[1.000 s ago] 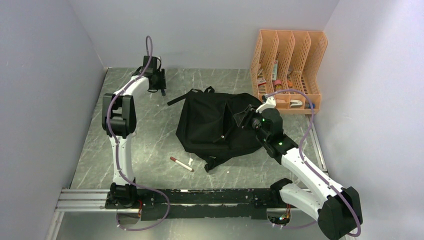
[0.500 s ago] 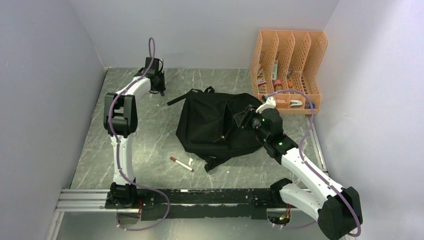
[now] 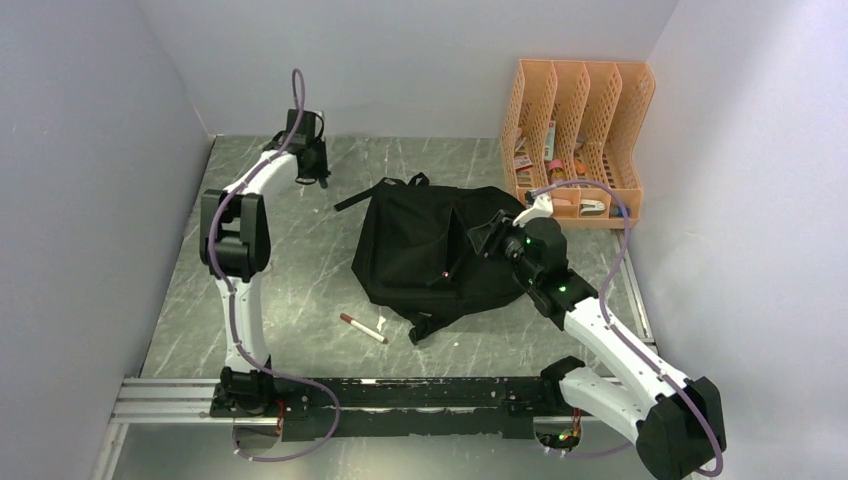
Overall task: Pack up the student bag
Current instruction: Pick up the stationery from the center of the board.
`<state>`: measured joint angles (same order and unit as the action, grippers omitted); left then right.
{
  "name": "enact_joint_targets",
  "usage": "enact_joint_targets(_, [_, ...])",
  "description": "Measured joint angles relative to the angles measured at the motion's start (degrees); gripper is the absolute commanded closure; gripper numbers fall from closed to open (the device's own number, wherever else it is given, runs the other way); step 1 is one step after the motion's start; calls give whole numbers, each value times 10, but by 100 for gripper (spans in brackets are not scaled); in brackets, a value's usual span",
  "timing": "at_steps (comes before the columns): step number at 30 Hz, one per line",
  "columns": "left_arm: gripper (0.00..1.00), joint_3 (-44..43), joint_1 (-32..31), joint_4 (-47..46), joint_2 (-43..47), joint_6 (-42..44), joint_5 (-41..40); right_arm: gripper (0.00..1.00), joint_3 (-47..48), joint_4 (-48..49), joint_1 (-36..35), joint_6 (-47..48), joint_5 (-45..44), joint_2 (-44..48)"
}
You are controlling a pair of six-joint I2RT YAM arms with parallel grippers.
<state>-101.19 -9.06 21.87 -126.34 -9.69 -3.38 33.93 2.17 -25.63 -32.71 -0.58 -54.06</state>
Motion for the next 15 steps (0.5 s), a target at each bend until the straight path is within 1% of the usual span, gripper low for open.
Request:
enact_joint_targets(3, [81, 10, -2, 8, 51, -11, 13, 55, 0, 2, 0, 0, 9, 7])
enact_joint_targets(6, [82, 20, -2, 2, 121, -31, 50, 56, 0, 26, 0, 3, 33, 12])
enact_joint_targets(11, [83, 90, -9, -58, 263, -93, 151, 60, 0, 107, -1, 34, 113, 10])
enact_joint_targets(13, [83, 107, -19, -72, 294, -110, 187, 61, -3, 142, -4, 50, 136, 10])
enact_joint_targets(15, [83, 123, -43, -92, 318, -126, 229, 60, -11, 183, -10, 71, 154, 13])
